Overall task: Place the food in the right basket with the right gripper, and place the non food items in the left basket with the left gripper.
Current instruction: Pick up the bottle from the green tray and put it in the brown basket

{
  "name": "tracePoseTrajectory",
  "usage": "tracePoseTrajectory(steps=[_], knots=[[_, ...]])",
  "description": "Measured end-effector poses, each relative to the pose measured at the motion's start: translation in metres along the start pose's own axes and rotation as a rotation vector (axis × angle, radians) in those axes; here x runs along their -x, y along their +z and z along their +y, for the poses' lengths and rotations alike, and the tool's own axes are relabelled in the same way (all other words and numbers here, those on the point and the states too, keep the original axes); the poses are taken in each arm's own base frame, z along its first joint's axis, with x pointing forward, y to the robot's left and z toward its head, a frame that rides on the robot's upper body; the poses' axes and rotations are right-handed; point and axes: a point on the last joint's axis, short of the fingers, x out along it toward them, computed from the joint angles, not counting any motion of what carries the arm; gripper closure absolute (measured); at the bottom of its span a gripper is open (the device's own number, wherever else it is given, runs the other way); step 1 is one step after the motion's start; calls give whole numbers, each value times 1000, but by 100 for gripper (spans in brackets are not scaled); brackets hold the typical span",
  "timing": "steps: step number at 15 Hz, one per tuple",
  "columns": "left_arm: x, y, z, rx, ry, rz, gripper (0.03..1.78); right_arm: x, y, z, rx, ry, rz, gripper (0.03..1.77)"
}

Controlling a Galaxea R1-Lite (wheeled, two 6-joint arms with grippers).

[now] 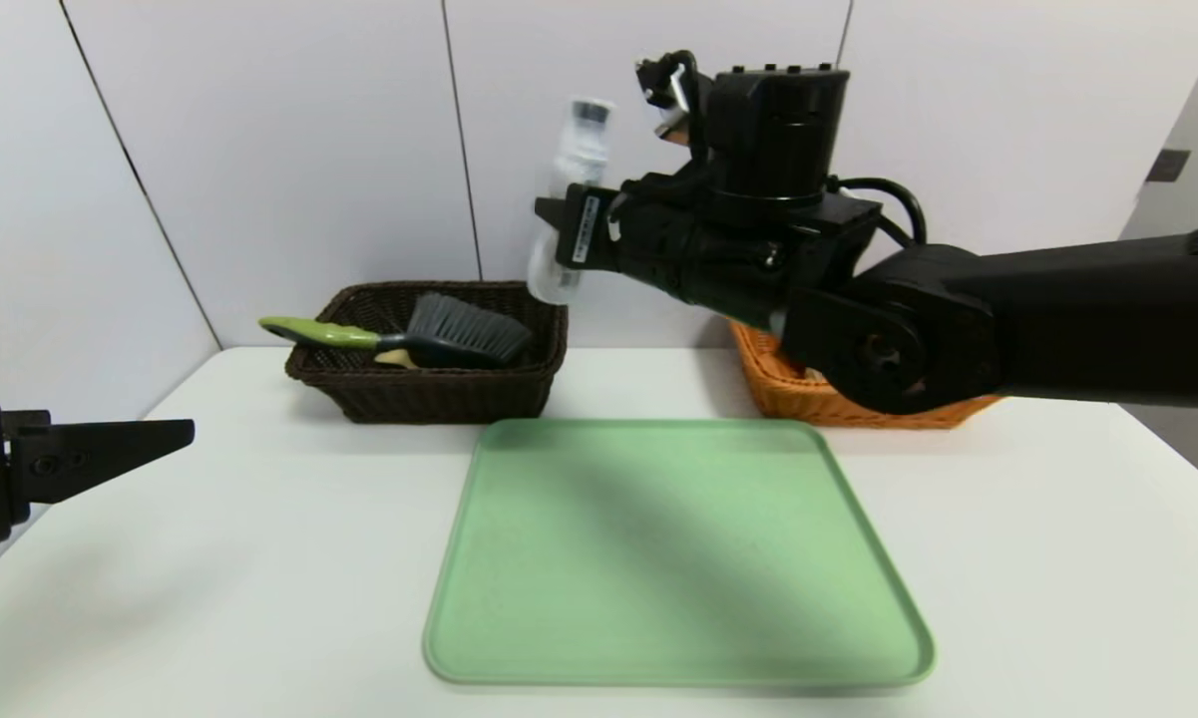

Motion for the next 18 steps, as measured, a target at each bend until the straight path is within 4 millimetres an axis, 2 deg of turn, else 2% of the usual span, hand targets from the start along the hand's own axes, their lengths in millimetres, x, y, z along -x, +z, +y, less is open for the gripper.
tracePoseTrajectory(steps=[3, 7, 11, 18], knots=[[0, 0, 0, 1, 0, 2, 12, -34, -13, 0, -2, 4, -30, 123], [-2, -3, 0, 1, 2, 11, 12, -66, -54, -2, 4, 11, -1, 123], [-3, -6, 1, -1, 3, 23, 12, -79, -80, -9, 4, 8, 2, 123], [-1, -8, 0, 1, -33, 21, 12, -88, -101, -19, 54, 2, -17, 123]])
